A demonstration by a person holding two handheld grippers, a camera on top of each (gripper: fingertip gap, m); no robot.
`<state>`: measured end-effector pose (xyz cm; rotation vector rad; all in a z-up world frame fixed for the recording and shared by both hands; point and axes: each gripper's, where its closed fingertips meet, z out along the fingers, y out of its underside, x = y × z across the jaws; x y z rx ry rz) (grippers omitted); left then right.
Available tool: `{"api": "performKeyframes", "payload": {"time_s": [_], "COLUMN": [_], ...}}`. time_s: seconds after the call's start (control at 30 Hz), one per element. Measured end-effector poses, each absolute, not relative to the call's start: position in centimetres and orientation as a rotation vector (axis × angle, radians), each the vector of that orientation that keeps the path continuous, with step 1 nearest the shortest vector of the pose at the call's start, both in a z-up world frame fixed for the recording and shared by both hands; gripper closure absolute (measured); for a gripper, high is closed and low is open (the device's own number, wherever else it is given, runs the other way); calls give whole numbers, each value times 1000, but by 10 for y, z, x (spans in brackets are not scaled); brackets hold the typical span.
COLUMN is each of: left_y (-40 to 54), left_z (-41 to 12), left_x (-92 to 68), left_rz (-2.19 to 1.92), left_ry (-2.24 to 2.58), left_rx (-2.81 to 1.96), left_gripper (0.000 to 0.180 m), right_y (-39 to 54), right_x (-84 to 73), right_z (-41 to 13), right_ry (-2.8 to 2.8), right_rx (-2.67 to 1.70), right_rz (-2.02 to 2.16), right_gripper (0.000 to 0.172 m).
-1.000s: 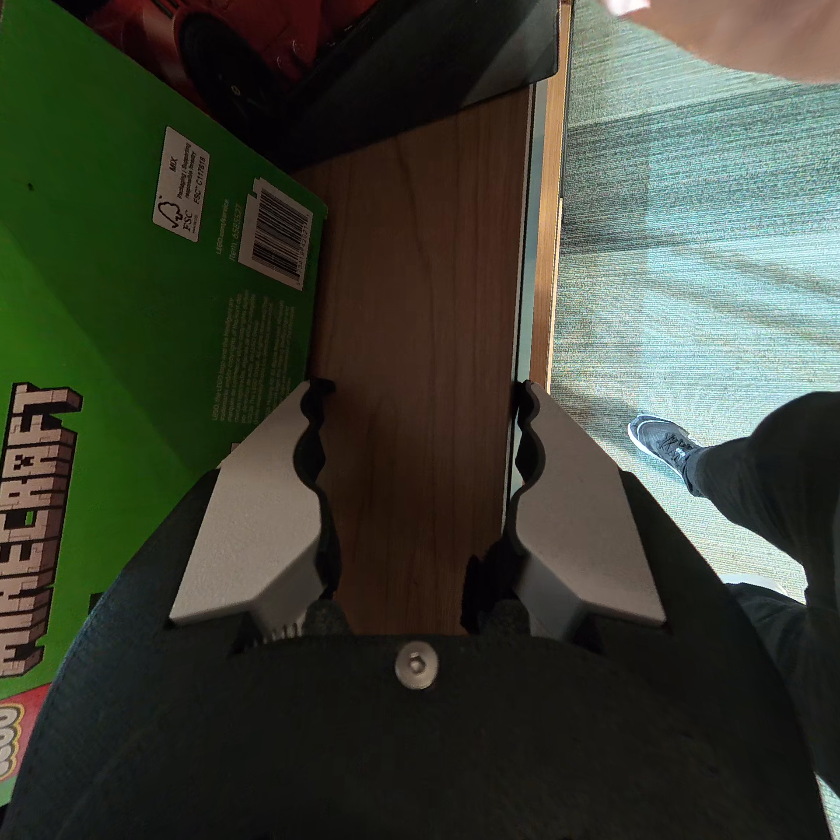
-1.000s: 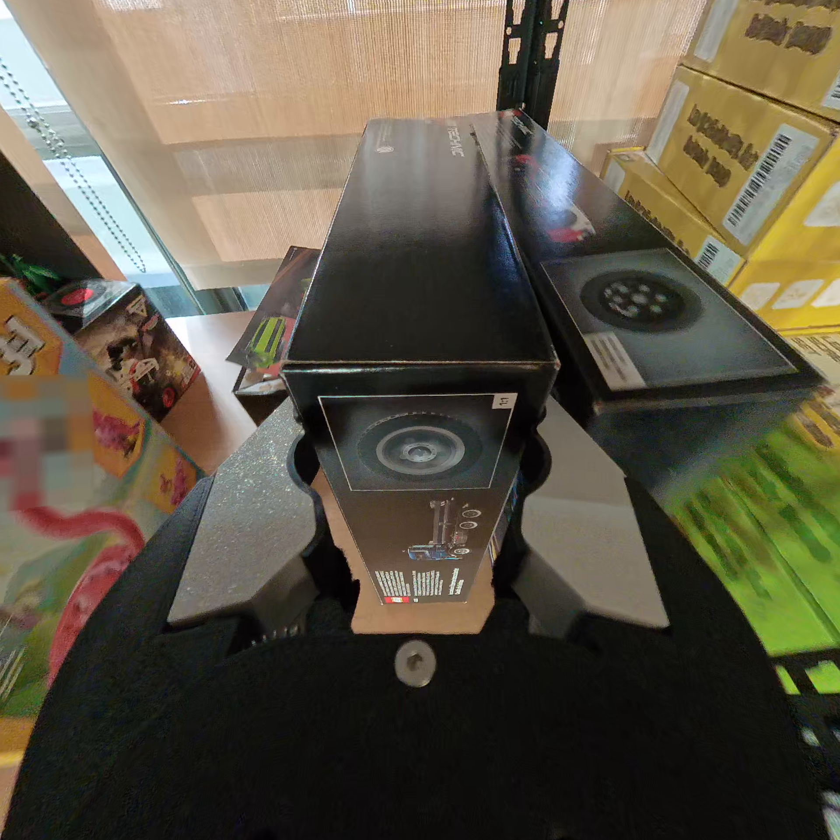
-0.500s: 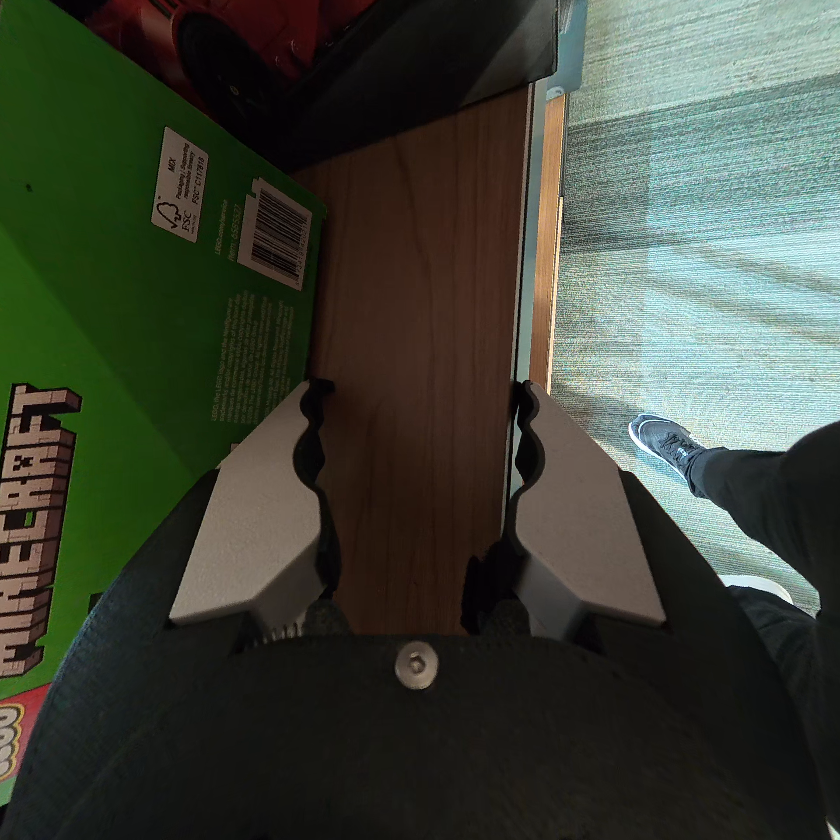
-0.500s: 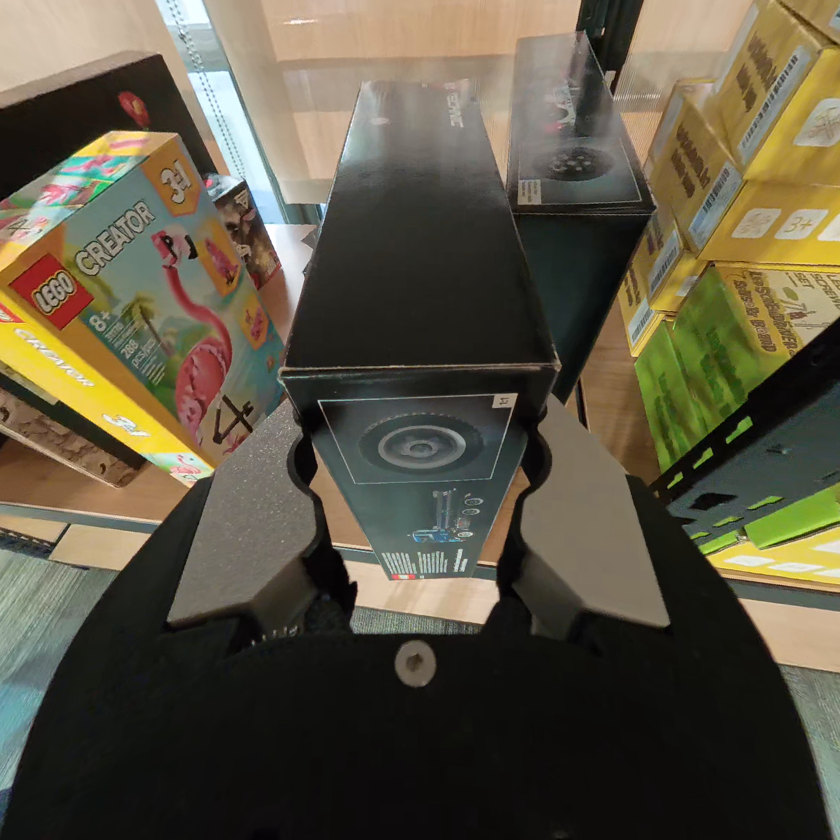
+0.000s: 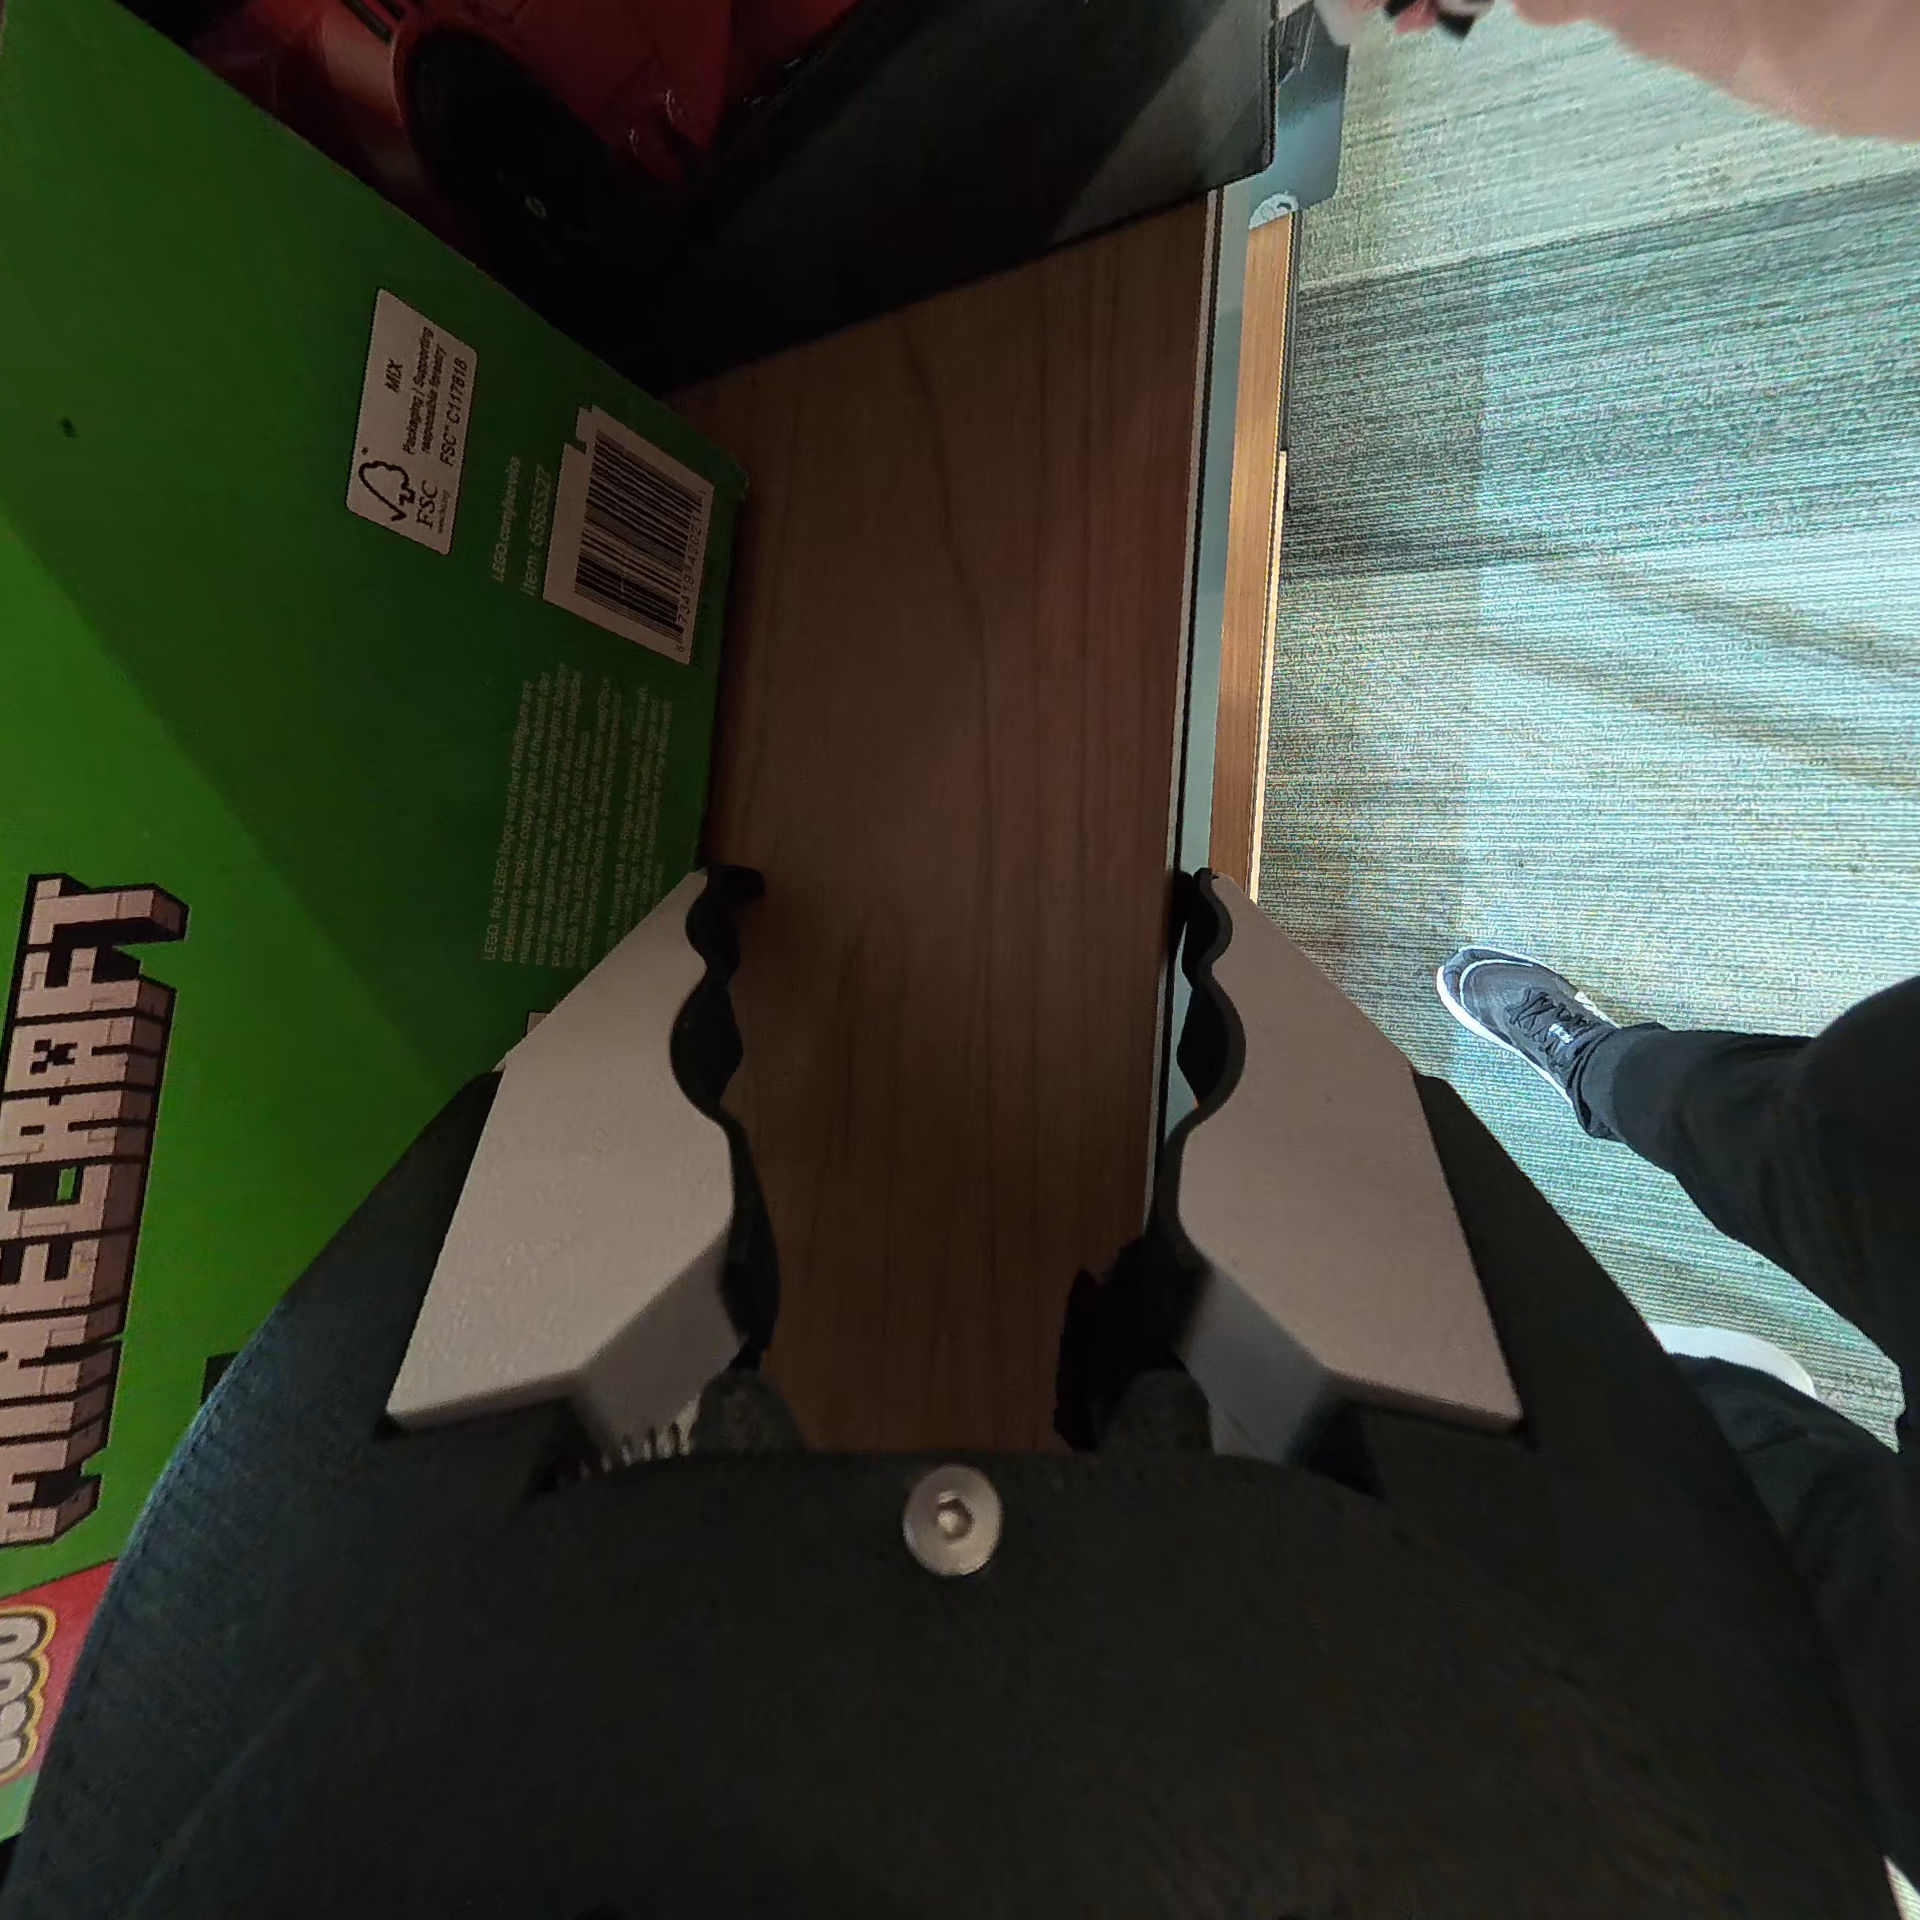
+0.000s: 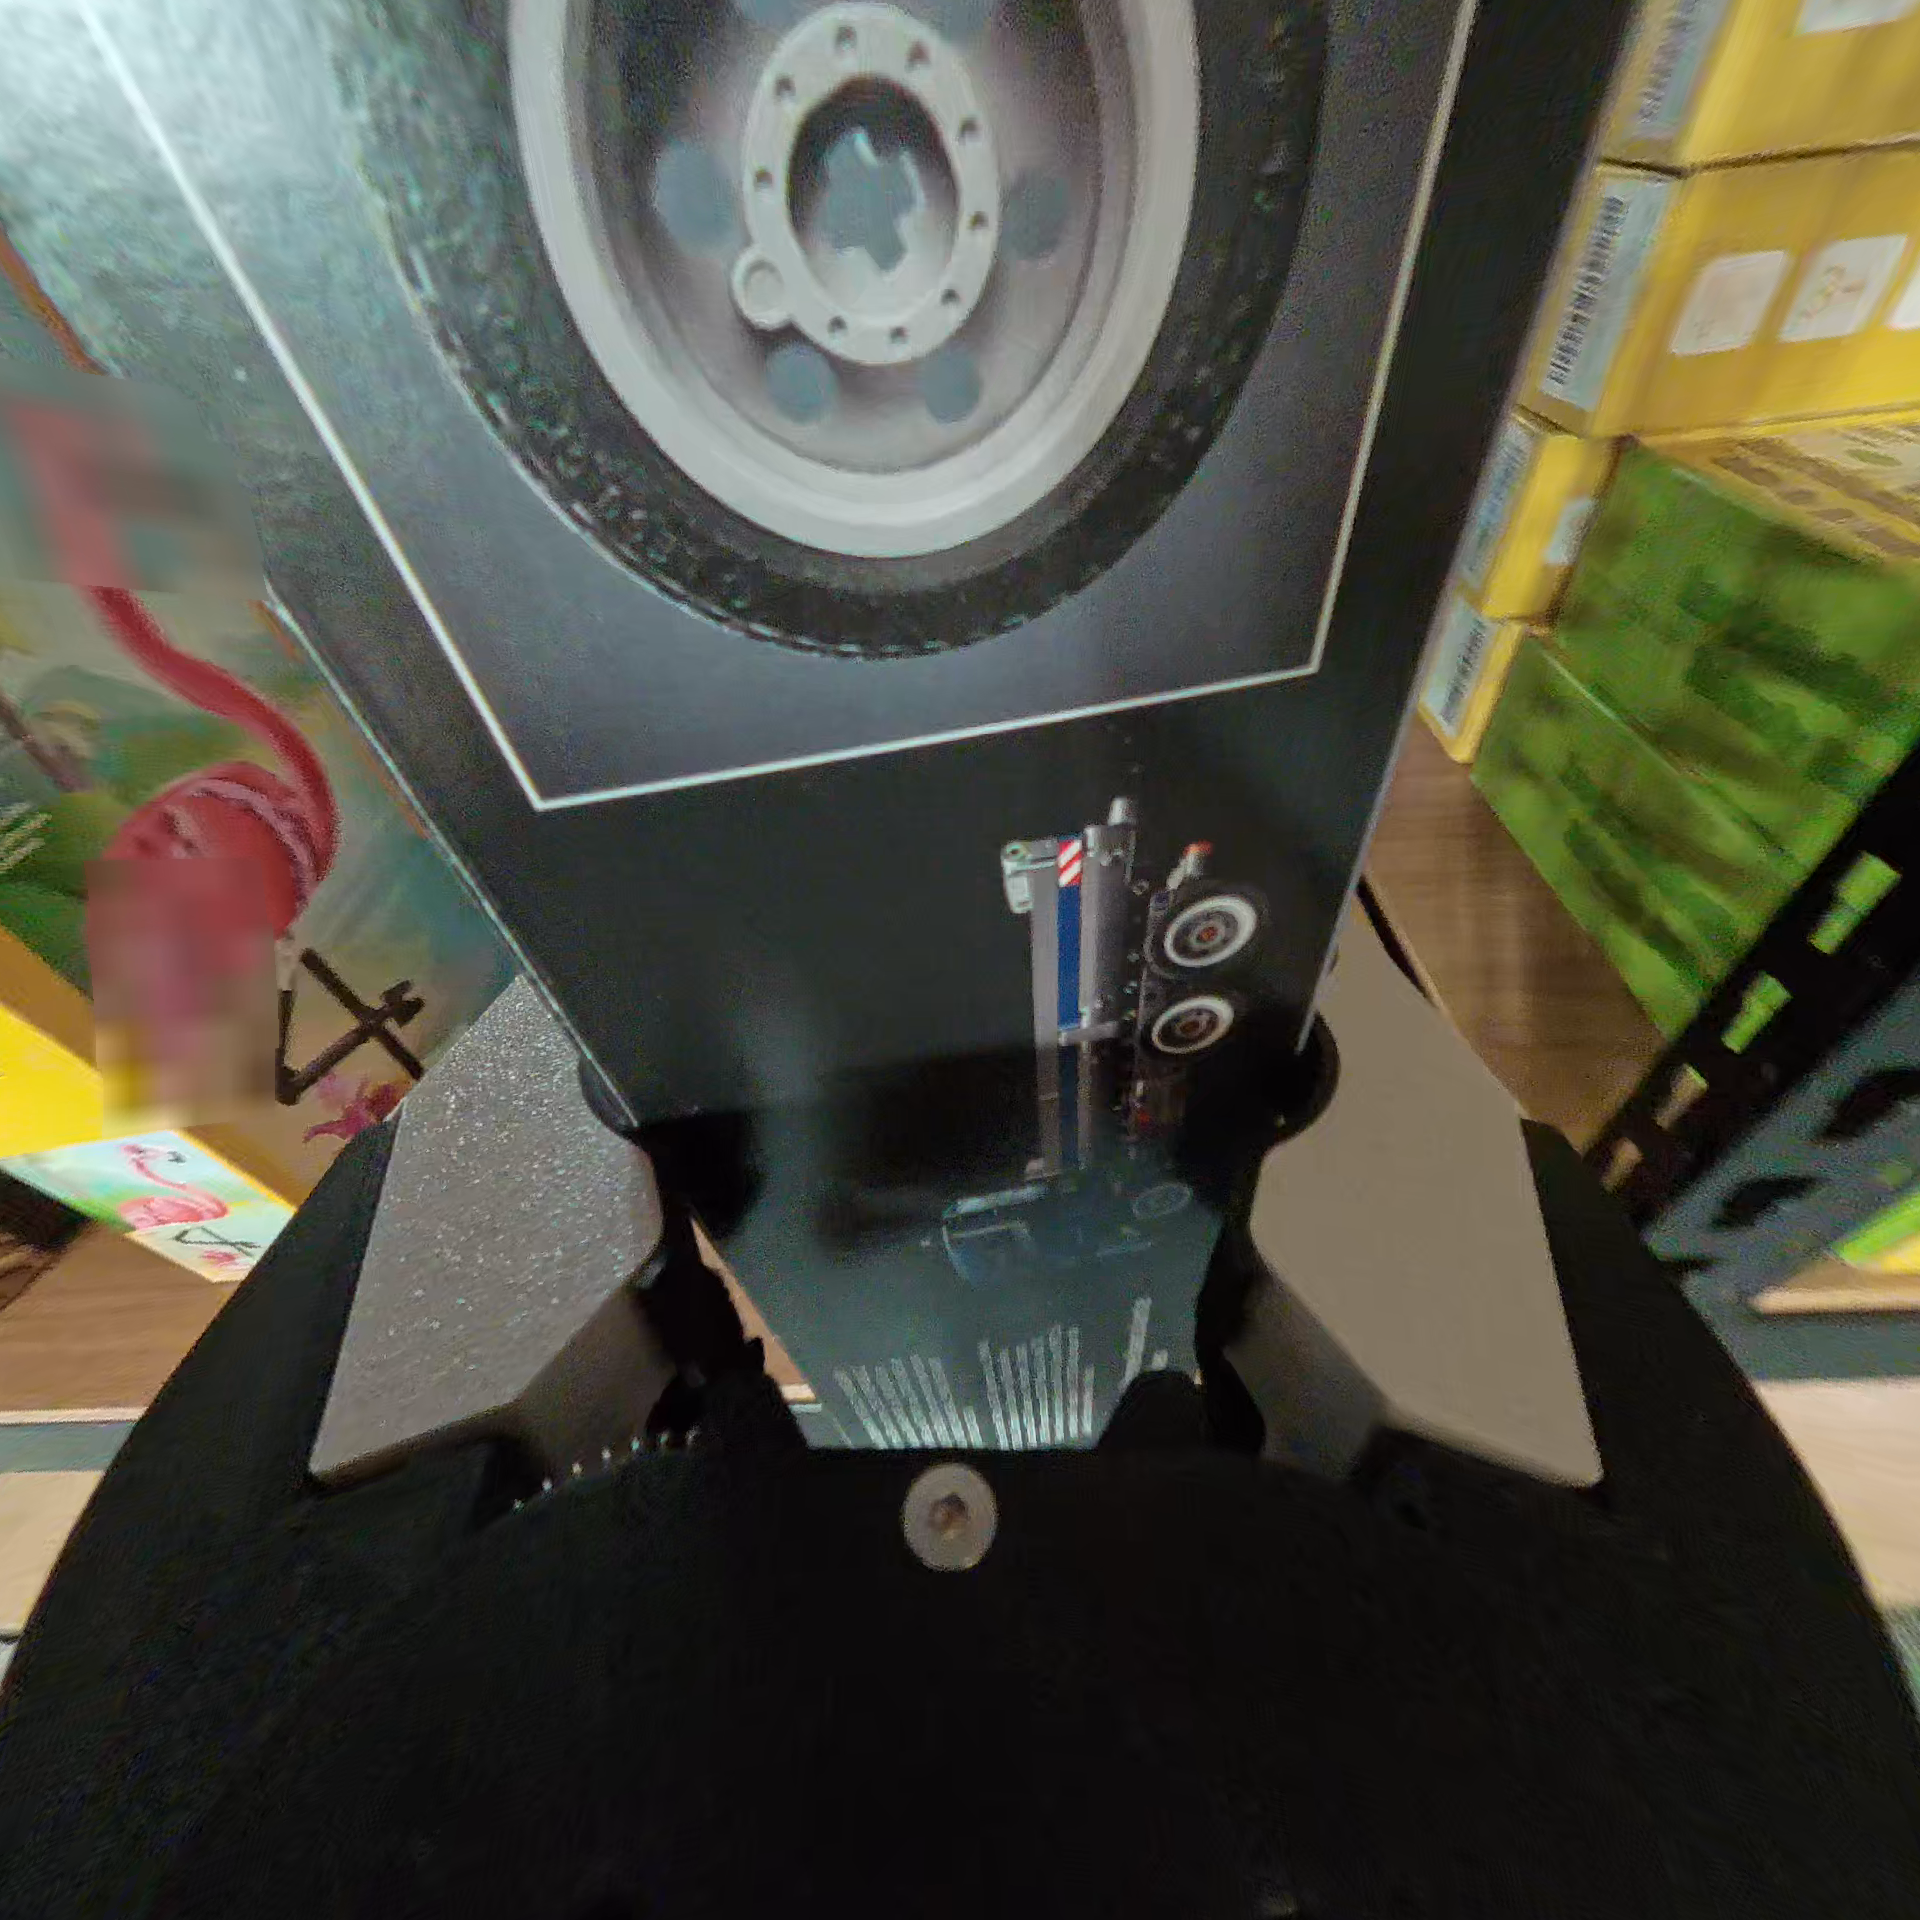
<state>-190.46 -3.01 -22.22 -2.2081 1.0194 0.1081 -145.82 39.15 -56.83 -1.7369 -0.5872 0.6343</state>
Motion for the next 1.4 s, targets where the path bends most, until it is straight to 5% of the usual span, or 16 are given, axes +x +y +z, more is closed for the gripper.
{"api": "performKeyframes", "payload": {"time_s": [1.4], "left_y": [-30], "left_z": [-222], "left_x": [-1905], "left_rz": [110], "left_ry": [1022], "left_rx": [-2204], "left_gripper": [95], "right_y": [371], "right_x": [-1448], "right_z": [-496], "right_ry": [-893], "right_rx": [-2150], "right_rz": [563], "right_gripper": [59]}}
